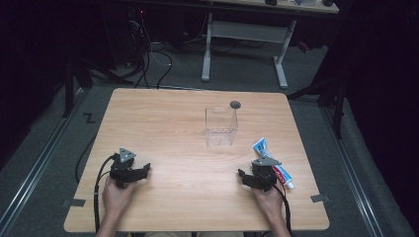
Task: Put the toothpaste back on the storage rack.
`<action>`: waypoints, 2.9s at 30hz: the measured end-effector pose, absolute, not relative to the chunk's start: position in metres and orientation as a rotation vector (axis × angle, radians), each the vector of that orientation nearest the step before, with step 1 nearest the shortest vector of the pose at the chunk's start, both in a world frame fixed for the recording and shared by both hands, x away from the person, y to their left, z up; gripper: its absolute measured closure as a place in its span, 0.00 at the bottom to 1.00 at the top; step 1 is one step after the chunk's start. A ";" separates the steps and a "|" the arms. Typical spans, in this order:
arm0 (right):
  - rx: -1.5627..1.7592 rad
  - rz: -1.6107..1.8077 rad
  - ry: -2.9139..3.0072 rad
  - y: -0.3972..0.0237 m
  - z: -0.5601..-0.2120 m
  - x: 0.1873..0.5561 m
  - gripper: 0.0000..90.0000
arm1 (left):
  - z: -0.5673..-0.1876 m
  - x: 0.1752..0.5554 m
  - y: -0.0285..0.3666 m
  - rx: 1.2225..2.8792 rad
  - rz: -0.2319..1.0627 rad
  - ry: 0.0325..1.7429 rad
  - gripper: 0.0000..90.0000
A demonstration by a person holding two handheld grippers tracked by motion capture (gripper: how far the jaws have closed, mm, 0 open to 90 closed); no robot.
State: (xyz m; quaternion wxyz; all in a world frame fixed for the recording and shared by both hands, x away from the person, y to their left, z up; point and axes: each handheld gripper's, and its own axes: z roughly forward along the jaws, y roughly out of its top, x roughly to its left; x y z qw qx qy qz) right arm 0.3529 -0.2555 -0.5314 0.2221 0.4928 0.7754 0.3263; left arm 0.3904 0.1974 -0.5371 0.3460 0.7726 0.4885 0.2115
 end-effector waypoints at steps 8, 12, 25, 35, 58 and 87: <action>1.373 0.901 2.136 -0.255 -0.531 0.352 0.40 | -0.537 0.390 0.198 2.006 0.546 1.268 0.29; 1.380 0.899 2.130 -0.254 -0.531 0.352 0.40 | -0.537 0.390 0.198 2.006 0.546 1.268 0.29; 1.377 0.900 2.125 -0.254 -0.532 0.351 0.42 | -0.537 0.390 0.198 2.006 0.546 1.268 0.29; 1.376 0.897 2.125 -0.255 -0.531 0.351 0.49 | -0.537 0.390 0.198 2.006 0.546 1.268 0.29; 1.378 0.955 2.083 -0.269 -0.518 0.331 0.54 | -0.537 0.390 0.198 2.006 0.545 1.268 0.29; 1.423 1.002 1.963 -0.307 -0.499 0.305 0.58 | -0.537 0.390 0.198 2.006 0.546 1.269 0.29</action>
